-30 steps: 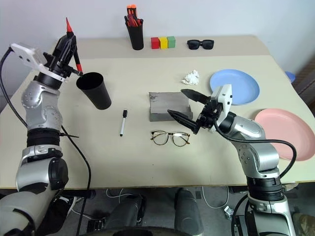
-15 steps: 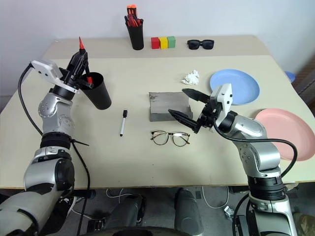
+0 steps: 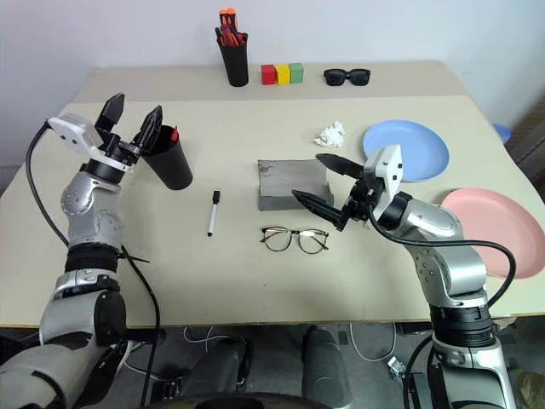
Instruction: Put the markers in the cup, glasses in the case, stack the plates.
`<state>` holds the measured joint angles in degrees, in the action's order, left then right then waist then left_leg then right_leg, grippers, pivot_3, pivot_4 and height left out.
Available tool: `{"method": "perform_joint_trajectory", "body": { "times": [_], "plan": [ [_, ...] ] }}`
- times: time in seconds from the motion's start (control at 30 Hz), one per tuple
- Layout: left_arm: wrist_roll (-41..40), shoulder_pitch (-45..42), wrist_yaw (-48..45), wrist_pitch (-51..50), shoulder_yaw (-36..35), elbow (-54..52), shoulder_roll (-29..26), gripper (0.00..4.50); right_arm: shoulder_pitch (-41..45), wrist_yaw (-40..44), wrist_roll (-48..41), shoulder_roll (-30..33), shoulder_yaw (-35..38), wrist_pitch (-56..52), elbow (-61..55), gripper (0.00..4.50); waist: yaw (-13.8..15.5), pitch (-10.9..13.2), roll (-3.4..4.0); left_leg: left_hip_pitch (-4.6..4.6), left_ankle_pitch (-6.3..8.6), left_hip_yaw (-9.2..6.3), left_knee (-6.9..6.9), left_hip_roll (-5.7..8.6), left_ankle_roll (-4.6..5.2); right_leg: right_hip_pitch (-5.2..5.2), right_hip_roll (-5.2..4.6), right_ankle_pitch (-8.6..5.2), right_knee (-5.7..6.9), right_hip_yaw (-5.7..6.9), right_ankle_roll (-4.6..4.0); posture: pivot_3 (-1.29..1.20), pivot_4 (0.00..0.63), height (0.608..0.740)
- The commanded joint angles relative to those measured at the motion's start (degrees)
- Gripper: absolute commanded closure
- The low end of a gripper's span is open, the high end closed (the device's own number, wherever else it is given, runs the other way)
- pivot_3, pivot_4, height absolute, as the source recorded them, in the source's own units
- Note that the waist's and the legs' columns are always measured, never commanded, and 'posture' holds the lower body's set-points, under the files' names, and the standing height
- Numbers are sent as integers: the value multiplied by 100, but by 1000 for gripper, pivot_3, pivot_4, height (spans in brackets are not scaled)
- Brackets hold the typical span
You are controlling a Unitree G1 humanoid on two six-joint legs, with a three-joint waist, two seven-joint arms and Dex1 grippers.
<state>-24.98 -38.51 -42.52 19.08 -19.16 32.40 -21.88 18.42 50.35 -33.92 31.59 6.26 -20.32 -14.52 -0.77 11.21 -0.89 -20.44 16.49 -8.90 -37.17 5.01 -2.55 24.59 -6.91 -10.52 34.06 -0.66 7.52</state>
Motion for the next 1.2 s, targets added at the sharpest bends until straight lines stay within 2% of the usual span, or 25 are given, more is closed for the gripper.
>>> {"method": "perform_joint_trajectory", "body": {
  "times": [0.03,0.1,0.2,0.3,0.47,0.57,0.67,0.8,0.9,1.03,1.2],
  "plan": [
    [-591,505,500,-1796,315,-2198,-172,64,16,26,-34,47,146,142,-175,0,3,0,0,0,0,0,-1,0,0,0,0,0,1,-1,0,0,150,740],
    [-1258,931,944,-3350,600,-3694,-385,64,1,50,-11,29,136,189,-122,0,-2,1,-2,-2,1,-1,0,-1,1,1,0,0,0,-3,0,0,150,740],
    [-1986,1201,1638,-5025,841,-4904,-623,64,15,64,3,-20,100,243,-62,0,19,1,-1,0,2,0,-1,-2,3,2,0,-1,4,-7,1,0,150,740],
    [-1894,1221,1856,-5528,1167,-5680,-773,64,104,78,18,-116,29,318,49,0,8,1,-1,6,2,2,-1,-2,3,-1,2,-1,7,-7,1,0,150,740],
    [-1454,1271,2620,-6439,1642,-5791,-724,64,211,151,110,-163,-37,421,224,0,-3,0,1,11,2,9,2,-5,2,-1,9,-1,9,-12,-1,0,150,740],
    [-1084,1363,3109,-6484,1806,-5785,-391,64,207,168,145,-186,-53,469,273,0,13,1,0,10,2,15,2,-5,3,0,9,-1,7,-17,-1,0,150,740],
    [-953,1197,4020,-7129,1684,-5555,232,64,129,148,209,-249,-123,526,243,0,44,2,-4,6,2,16,1,-4,2,0,8,0,1,-18,-1,0,150,740],
    [-450,900,4613,-7695,1857,-5365,511,64,98,168,200,-235,-107,517,222,0,31,2,-4,6,2,16,1,-4,2,0,8,0,3,-18,-1,0,150,740],
    [-736,647,4522,-8126,1510,-5042,769,64,93,174,223,-215,-95,534,232,0,28,2,-4,6,2,18,0,-3,2,0,8,-1,2,-18,0,0,150,740],
    [-310,395,4646,-8274,1577,-4796,678,64,31,143,226,-220,-80,543,180,0,4,2,-4,7,2,18,2,-4,1,2,9,-1,3,-18,0,0,150,740],
    [-43,258,5026,-8903,1404,-4590,957,64,-10,105,248,-237,-91,567,140,0,19,2,-4,6,2,22,1,-3,1,2,8,-1,1,-22,1,0,150,740]
  ]
}}
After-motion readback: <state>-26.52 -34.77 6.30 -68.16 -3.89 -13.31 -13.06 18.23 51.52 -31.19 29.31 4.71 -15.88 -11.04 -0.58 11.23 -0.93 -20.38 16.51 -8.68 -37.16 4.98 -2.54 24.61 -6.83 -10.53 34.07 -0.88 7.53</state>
